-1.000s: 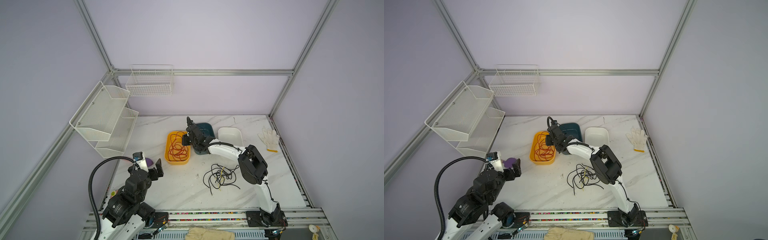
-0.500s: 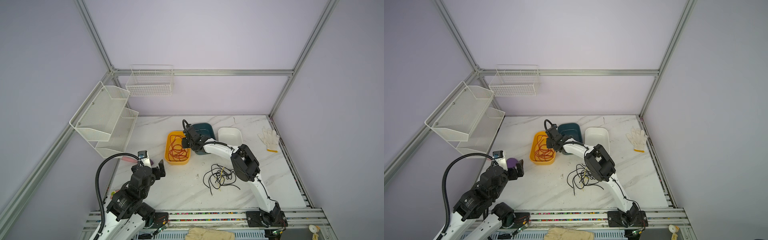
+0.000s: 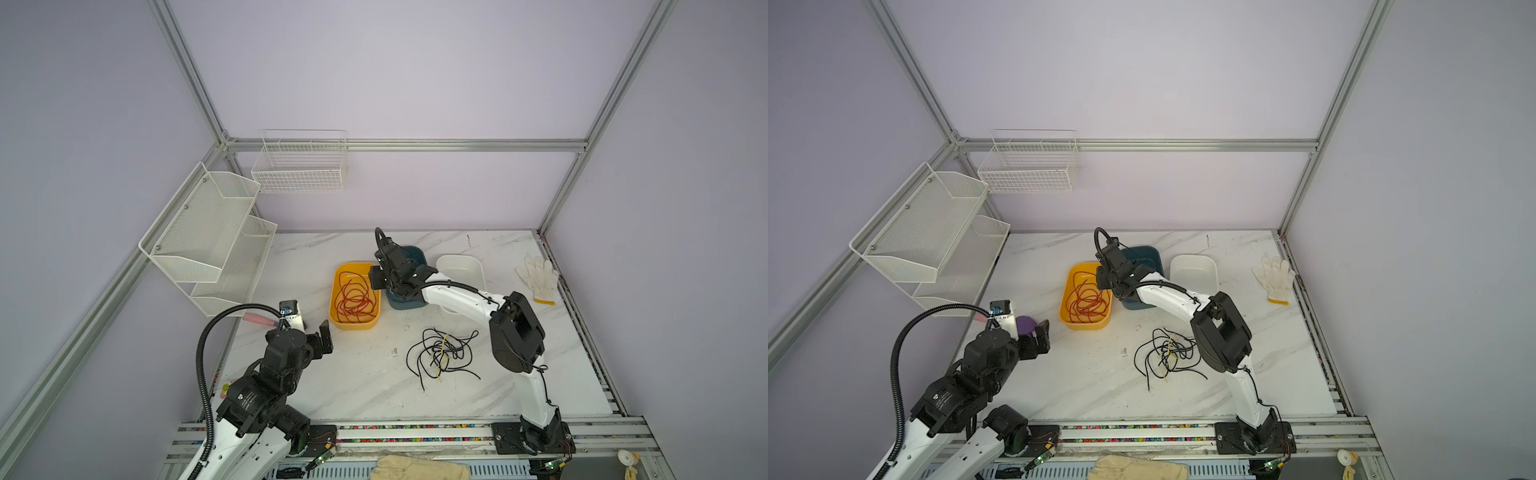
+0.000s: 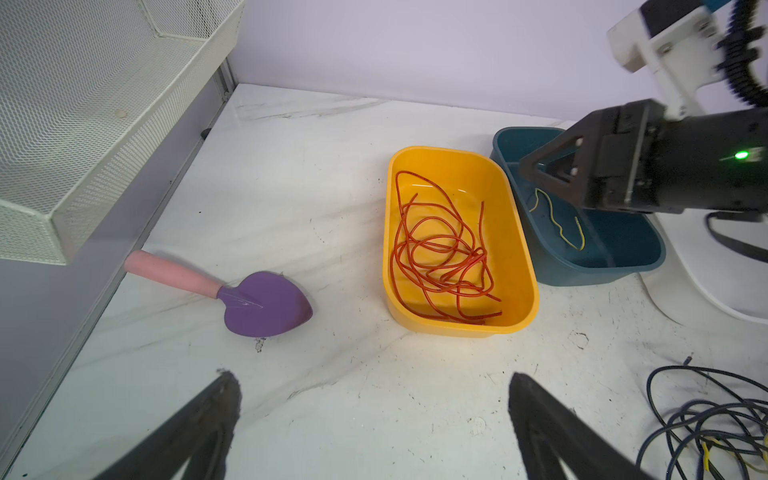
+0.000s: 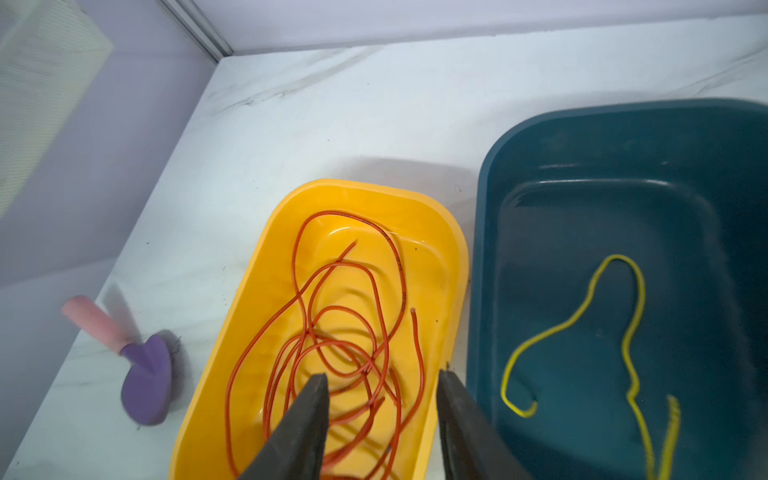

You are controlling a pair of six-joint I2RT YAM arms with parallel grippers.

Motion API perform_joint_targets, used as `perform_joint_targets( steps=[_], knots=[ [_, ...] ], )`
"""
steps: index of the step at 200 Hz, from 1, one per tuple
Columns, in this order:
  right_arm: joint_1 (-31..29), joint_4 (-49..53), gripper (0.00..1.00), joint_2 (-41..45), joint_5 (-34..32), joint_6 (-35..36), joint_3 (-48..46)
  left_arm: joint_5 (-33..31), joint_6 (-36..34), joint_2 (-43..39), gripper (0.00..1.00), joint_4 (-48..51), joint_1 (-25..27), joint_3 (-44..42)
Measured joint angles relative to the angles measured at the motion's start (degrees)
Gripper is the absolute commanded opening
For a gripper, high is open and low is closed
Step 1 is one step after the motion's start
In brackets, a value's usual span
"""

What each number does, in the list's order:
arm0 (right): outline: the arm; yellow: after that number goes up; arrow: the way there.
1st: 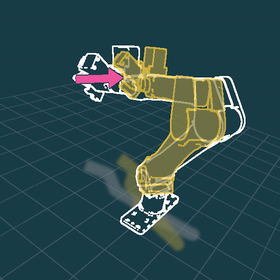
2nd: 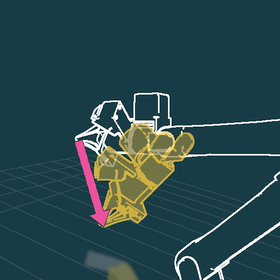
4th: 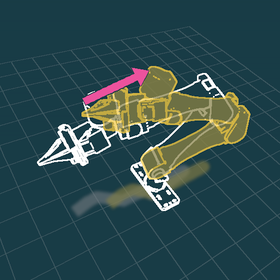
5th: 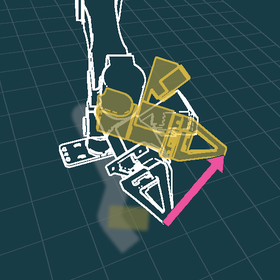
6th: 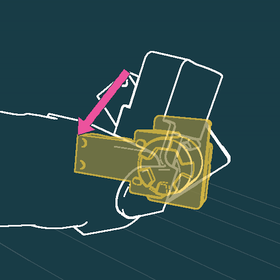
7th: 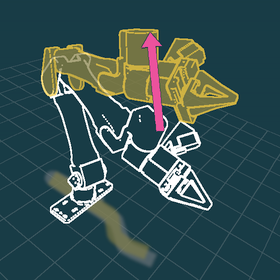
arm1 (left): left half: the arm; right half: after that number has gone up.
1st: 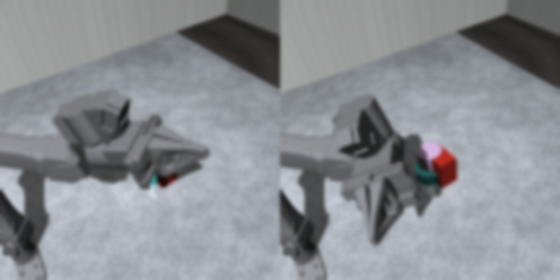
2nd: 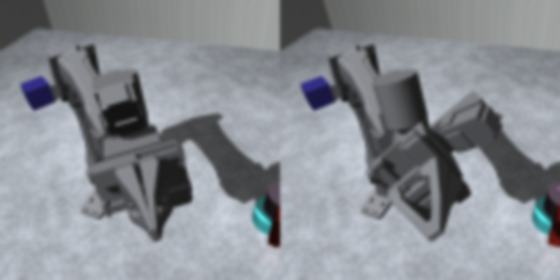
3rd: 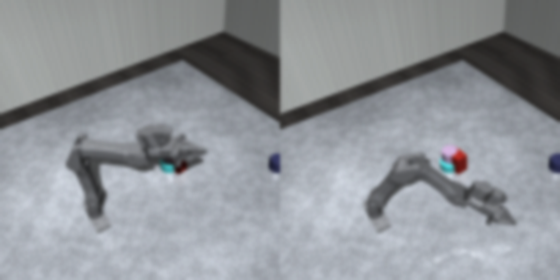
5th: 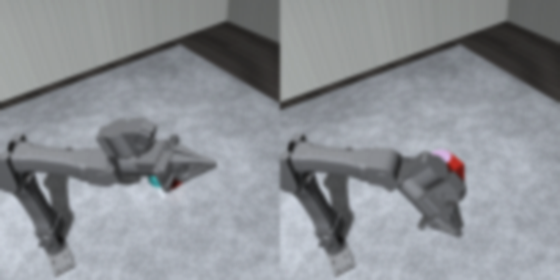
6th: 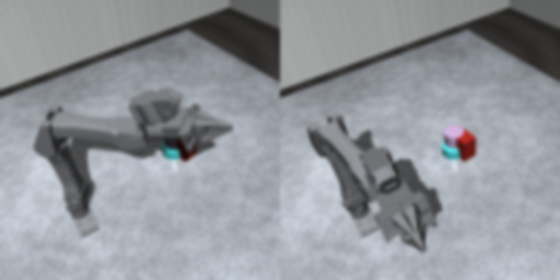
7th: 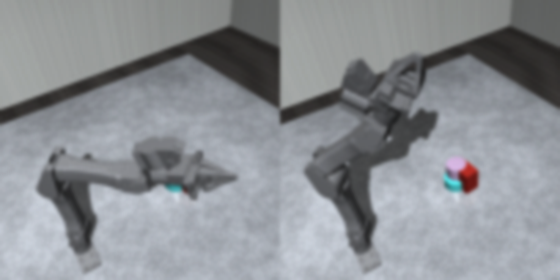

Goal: Untangle the cables

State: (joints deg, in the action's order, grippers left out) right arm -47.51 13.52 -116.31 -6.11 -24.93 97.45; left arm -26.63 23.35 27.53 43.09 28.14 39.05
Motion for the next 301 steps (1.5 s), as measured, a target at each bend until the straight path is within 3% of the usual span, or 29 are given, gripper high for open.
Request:
perform_joint_targets(
  steps=[44,72,93,201,244,301],
  knots=[
    [0.0,-3.4,0.75,20.1,-3.0,0.2,-16.2,1.0,0.0,1.4,1.0,0.1,0.0,0.0],
    [0.0,-3.5,0.81,30.3,-4.0,0.1,-24.3,2.0,0.0,2.7,1.0,0.1,0.0,0.0],
    [0.0,-2.6,0.98,37.3,-4.7,-0.2,-30.4,2.8,0.0,3.4,1.0,0.2,0.0,0.0],
    [0.0,9.4,0.97,66.2,-5.7,-7.8,-52.9,8.0,-0.3,7.2,1.0,0.3,0.0,0.0],
    [0.0,10.1,0.95,67.8,-5.4,-11.1,-58.5,9.8,-0.4,8.7,1.0,0.4,0.0,0.0],
    [0.0,7.7,0.83,65.7,-4.6,-13.1,-62.1,10.4,-0.4,8.4,1.0,0.8,0.0,0.0]
  ],
)
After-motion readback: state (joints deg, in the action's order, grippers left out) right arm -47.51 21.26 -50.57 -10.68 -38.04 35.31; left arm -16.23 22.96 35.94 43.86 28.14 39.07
